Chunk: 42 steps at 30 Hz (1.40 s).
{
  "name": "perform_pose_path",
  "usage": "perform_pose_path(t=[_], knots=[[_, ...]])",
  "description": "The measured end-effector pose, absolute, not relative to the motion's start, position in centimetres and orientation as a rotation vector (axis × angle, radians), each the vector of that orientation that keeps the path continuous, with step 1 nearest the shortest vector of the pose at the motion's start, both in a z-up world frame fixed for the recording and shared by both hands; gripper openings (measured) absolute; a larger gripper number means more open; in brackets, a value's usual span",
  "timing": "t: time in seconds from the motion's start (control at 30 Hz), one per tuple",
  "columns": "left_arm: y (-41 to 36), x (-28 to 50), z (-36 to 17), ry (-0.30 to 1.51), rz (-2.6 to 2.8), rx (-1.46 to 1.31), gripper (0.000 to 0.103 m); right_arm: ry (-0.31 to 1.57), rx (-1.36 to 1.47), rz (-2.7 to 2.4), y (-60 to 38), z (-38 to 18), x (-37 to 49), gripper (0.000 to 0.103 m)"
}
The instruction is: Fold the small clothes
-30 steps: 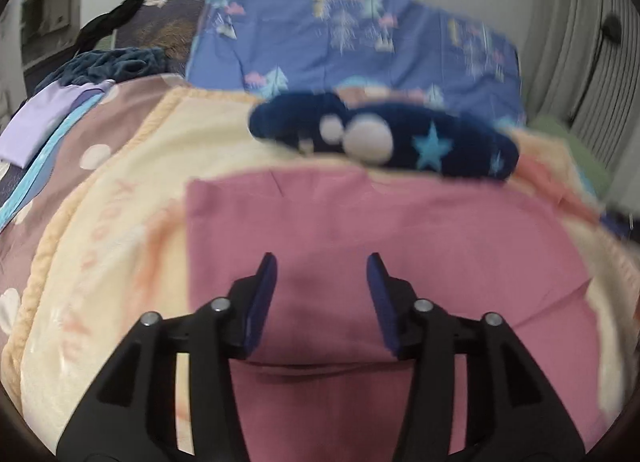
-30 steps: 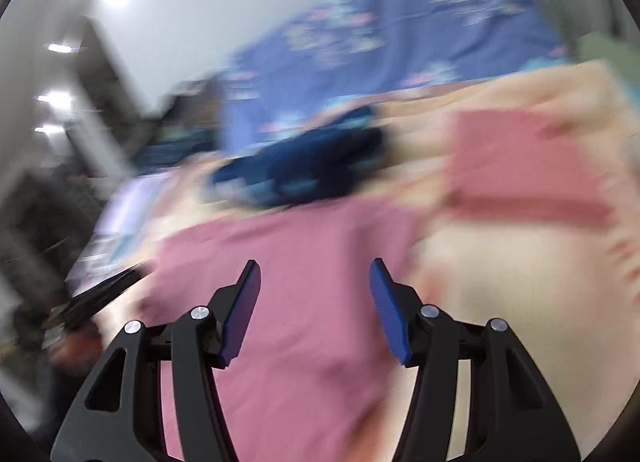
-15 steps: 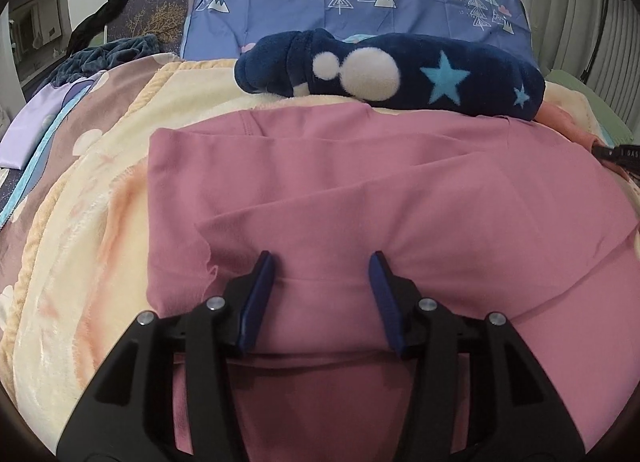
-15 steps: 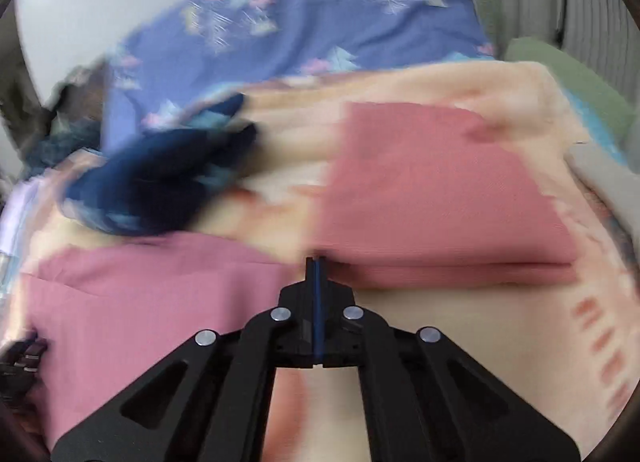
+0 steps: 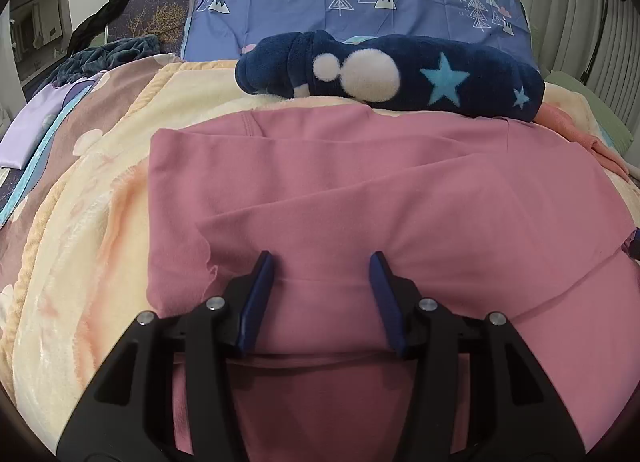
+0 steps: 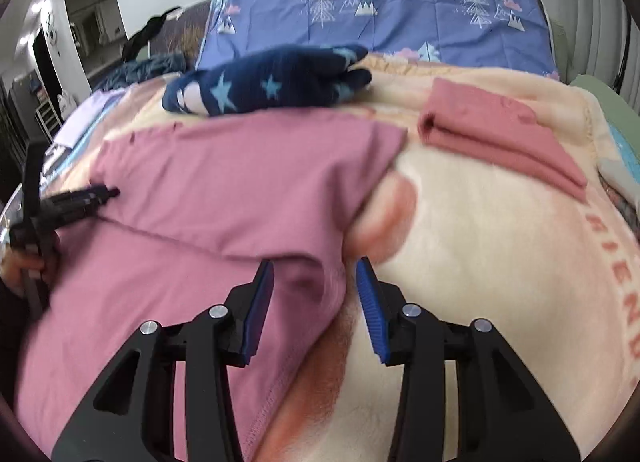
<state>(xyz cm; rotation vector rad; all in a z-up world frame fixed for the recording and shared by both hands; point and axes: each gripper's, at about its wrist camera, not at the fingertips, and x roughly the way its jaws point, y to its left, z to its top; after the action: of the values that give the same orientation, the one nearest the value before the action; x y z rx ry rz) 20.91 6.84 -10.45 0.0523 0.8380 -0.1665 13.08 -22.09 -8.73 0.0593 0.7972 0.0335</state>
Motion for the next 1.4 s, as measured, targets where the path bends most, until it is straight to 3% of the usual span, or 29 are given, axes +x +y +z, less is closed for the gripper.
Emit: perform_pose_path(t=[0.07, 0.27, 0.43, 0.5, 0.63, 0.73, 0.77, 0.8, 0.83, 0.97, 1.0, 1.27, 1.4], knots=[[6.9, 20.9, -10.4, 0.838, -0.167, 0.05, 0.051, 0.813, 0.043, -0.037, -22.2, -9.1, 14.1, 0.002], [6.9, 20.9, -10.4, 0.834, -0.171, 0.041, 0.051, 0.854, 0.157, -0.178, -23.0, -9.9, 13.3, 0.003], [6.9, 20.9, -10.4, 0.833, -0.171, 0.04, 0.051, 0.863, 0.174, -0.072, -22.7, -8.7, 12.5, 0.014], [6.9, 20.9, -10.4, 0.833, -0.17, 0.041, 0.051, 0.84, 0.298, 0.004, -24.1, -7.6, 12.8, 0.03], [6.9, 20.9, -10.4, 0.833, -0.171, 0.04, 0.051, 0.774, 0.408, -0.013, -26.4, -5.6, 16.0, 0.038], [6.9, 20.9, -10.4, 0.832, -0.172, 0.037, 0.051, 0.815, 0.447, -0.04, -27.2, -6.5, 20.4, 0.05], [7.0, 20.9, -10.4, 0.832, -0.174, 0.033, 0.051, 0.843, 0.481, -0.025, -27.3, -7.5, 22.0, 0.05], [7.0, 20.9, -10.4, 0.832, -0.176, 0.029, 0.051, 0.863, 0.491, -0.015, -27.1, -8.3, 22.9, 0.019], [7.1, 20.9, -10.4, 0.831, -0.179, 0.023, 0.051, 0.881, 0.449, -0.021, -26.4, -9.1, 23.6, 0.006], [7.3, 20.9, -10.4, 0.83, -0.188, 0.006, 0.051, 0.795, 0.216, -0.165, -24.6, -8.3, 23.0, 0.006], [7.4, 20.9, -10.4, 0.829, -0.188, 0.004, 0.051, 0.781, 0.139, -0.241, -24.4, -8.4, 23.3, 0.01], [7.4, 20.8, -10.4, 0.826, -0.189, 0.001, 0.051, 0.697, 0.16, -0.163, -23.4, -5.7, 19.2, 0.018], [7.4, 20.8, -10.4, 0.826, -0.19, -0.001, 0.051, 0.848, 0.115, -0.047, -21.9, -8.7, 17.8, 0.018]])
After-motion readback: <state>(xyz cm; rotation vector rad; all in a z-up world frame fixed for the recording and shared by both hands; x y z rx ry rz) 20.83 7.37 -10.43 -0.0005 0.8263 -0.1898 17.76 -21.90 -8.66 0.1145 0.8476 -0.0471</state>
